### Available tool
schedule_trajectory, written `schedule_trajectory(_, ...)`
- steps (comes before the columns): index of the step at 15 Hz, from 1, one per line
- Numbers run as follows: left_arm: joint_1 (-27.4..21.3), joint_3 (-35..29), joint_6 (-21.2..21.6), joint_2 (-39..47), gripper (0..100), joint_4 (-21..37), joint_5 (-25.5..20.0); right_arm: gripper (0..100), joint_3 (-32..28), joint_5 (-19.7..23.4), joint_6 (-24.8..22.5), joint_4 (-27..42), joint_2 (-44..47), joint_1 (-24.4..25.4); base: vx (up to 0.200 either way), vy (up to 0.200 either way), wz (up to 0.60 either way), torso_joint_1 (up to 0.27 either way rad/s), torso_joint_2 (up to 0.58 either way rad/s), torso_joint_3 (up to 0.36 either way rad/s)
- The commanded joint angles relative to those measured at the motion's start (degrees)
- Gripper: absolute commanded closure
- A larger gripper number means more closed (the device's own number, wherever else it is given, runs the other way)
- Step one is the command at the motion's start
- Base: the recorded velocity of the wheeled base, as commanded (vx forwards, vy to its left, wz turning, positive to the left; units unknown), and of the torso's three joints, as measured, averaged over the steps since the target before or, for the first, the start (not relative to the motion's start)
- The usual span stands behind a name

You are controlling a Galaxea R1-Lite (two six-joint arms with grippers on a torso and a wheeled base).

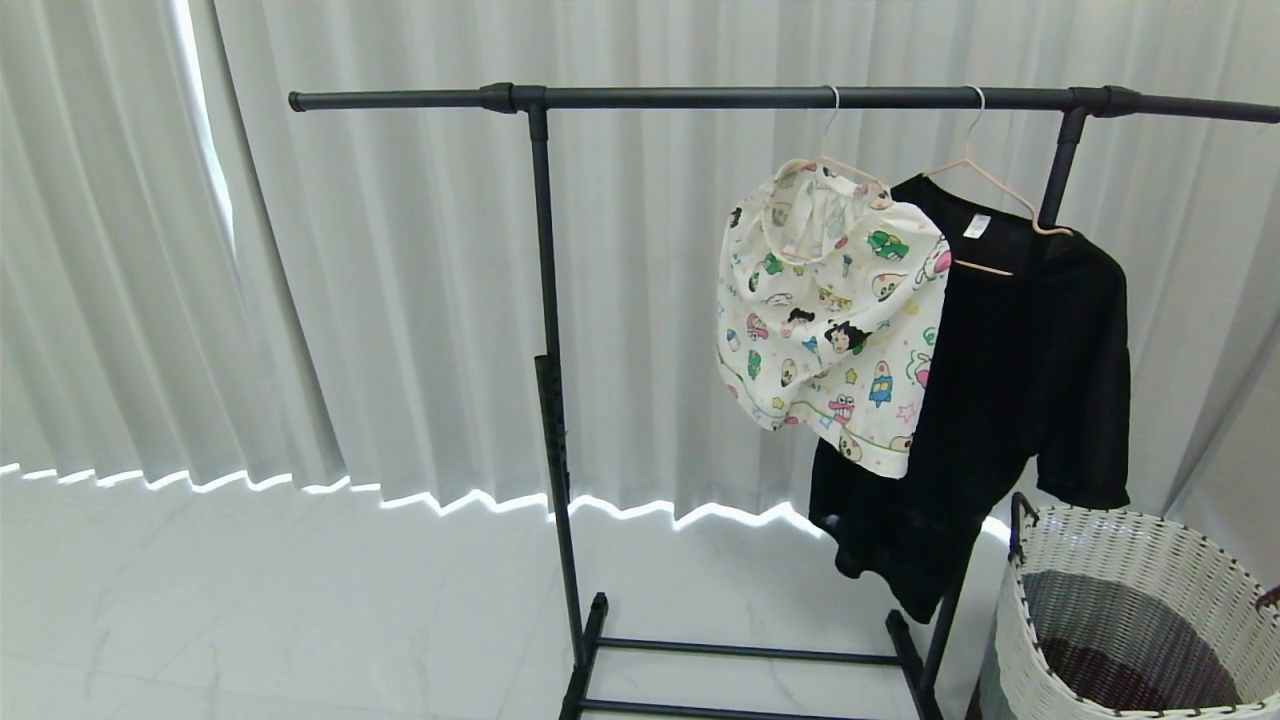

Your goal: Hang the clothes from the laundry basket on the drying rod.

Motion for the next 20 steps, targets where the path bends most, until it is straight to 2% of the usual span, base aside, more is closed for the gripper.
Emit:
schedule_trajectory(1, 0.08, 0.00, 0.72, 0.04, 0, 0.09, -0.41, 0, 0.07, -0.33, 1.01, -0.25, -0.44, -0.07, 0.000, 0.000, 0.00, 0.000, 0.00, 0.000)
schedule_trajectory(3, 2.10, 0.00, 0.45, -3.74, 0, 0.27, -0.41, 0, 0.07, 1.69, -0.04, -0.78, -0.44, -0.07, 0.000, 0.000, 0.00, 0.000, 0.00, 0.000)
schedule_trajectory(6, 2.10, 0.00, 0.54, -3.74, 0, 0.45, -0.41, 0, 0.07, 17.08, 5.50, 1.42, -0.44, 0.02, 0.000, 0.000, 0.00, 0.000, 0.00, 0.000)
schedule_trajectory(7, 2.10, 0.00, 0.37, -3.74, 0, 0.45, -0.41, 0, -0.54, 19.89, 5.58, 3.70, -0.44, 0.90, 0.000, 0.000, 0.00, 0.000, 0.00, 0.000)
schedule_trajectory(11, 2.10, 0.00, -3.76, -3.74, 0, 0.45, 0.47, 0, -0.45, 20.68, 5.67, 3.61, -0.44, 1.60, 0.000, 0.000, 0.00, 0.000, 0.00, 0.000)
schedule_trajectory(12, 2.10, 0.00, -3.85, -3.74, 0, 0.45, 0.47, 0, -0.45, 20.94, 5.85, 3.61, -0.52, 3.54, 0.000, 0.000, 0.00, 0.000, 0.00, 0.000)
schedule_trajectory(16, 2.10, 0.00, -3.94, -3.74, 0, 0.45, 0.47, 0, -0.37, 21.21, 5.32, 3.53, -0.52, 3.71, 0.000, 0.000, 0.00, 0.000, 0.00, 0.000)
schedule_trajectory(20, 2.10, 0.00, -3.94, -3.74, 0, 0.45, 0.47, 0, -0.45, 22.17, 7.69, 3.61, -0.61, 4.68, 0.000, 0.000, 0.00, 0.000, 0.00, 0.000)
